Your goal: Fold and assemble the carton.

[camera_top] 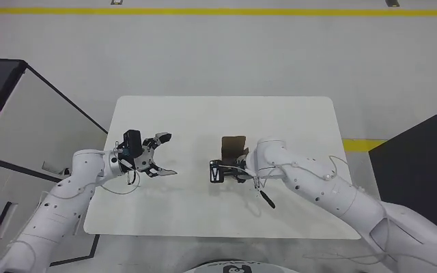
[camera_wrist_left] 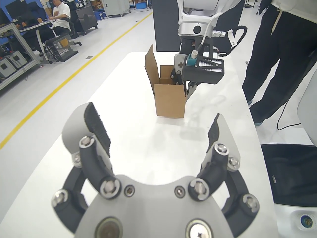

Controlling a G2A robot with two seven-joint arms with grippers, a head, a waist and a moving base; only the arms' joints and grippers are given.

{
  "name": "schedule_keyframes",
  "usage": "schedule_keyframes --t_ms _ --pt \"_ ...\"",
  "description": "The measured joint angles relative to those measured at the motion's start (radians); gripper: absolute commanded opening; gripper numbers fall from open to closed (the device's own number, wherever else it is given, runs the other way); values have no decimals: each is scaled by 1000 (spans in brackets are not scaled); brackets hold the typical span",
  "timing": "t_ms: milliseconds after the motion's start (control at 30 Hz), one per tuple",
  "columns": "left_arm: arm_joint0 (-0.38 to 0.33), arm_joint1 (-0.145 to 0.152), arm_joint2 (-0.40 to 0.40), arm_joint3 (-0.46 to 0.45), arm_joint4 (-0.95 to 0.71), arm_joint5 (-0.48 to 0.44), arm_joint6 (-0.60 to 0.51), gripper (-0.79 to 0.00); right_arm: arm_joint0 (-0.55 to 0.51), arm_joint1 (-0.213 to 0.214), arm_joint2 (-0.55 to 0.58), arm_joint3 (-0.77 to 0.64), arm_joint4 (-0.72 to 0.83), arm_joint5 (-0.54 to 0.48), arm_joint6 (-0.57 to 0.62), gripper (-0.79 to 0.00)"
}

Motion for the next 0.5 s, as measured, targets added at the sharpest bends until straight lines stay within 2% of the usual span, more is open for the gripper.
schedule_keyframes --t_ms 167,200,233,267,333,400,467,500 --pt "0 0 0 0 0 0 0 0 2 -11 -8 23 0 3 -8 -785" --pt "0 0 0 0 0 0 0 0 2 -12 -9 27 0 3 -9 -742" --pt "0 0 0 0 0 0 0 0 2 -13 -9 31 1 2 -9 -619" --pt "0 0 0 0 0 0 0 0 2 -15 -9 35 1 2 -10 -563" --pt "0 0 0 0 0 0 0 0 1 -17 -10 40 1 1 -11 -480" --pt "0 0 0 0 0 0 0 0 0 -19 -10 46 3 -2 -10 -474" --pt "0 0 0 0 0 0 0 0 -1 -20 -9 49 3 -4 -10 -409" --pt "0 0 0 0 0 0 0 0 -2 -21 -9 50 3 -5 -10 -317"
